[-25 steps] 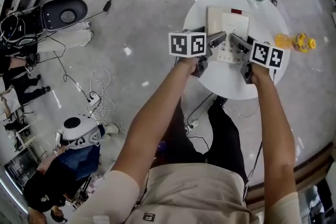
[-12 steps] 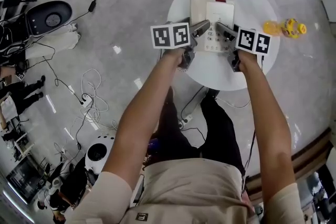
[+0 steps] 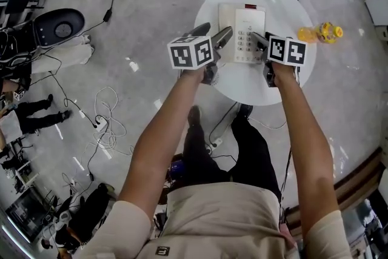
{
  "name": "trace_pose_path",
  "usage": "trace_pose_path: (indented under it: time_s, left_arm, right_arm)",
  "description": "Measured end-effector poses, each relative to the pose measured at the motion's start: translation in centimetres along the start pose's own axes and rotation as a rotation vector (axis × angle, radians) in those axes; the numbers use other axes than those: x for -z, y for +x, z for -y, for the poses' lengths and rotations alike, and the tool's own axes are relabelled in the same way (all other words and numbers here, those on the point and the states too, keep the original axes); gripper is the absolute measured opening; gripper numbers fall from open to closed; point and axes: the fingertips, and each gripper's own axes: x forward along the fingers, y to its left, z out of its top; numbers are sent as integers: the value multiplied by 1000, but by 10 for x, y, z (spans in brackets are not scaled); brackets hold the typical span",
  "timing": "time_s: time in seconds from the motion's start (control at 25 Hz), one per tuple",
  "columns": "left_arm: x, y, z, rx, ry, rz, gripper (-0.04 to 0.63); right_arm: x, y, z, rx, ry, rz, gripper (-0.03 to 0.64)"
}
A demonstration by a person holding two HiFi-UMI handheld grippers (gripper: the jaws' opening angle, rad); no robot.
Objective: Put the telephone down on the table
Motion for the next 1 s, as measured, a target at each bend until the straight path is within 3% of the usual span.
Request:
trace_pose_path:
  time_s: [0.2,0.36,0.48,0.68,1.0]
  left_arm:
    - [-23,-35,13,-4,38,60,309]
    - [-53,-69,39,27,81,130,233]
    - [-76,-97,69,68,140,182,173]
    - [-108,-151,119,120,232,266,92]
    - [-136,-230,196,169,400,341,17]
  right_arm:
    - [-8,-27,-6,33,-16,36,209]
    - [-25,-59,-30,25,-35,102,184]
    - [-41,-90,-54,-5,-70,168,131]
    - [-66,-153,-100,-62,-133,303,-14]
    - [-76,-250,-177,-136,-289,446,-14]
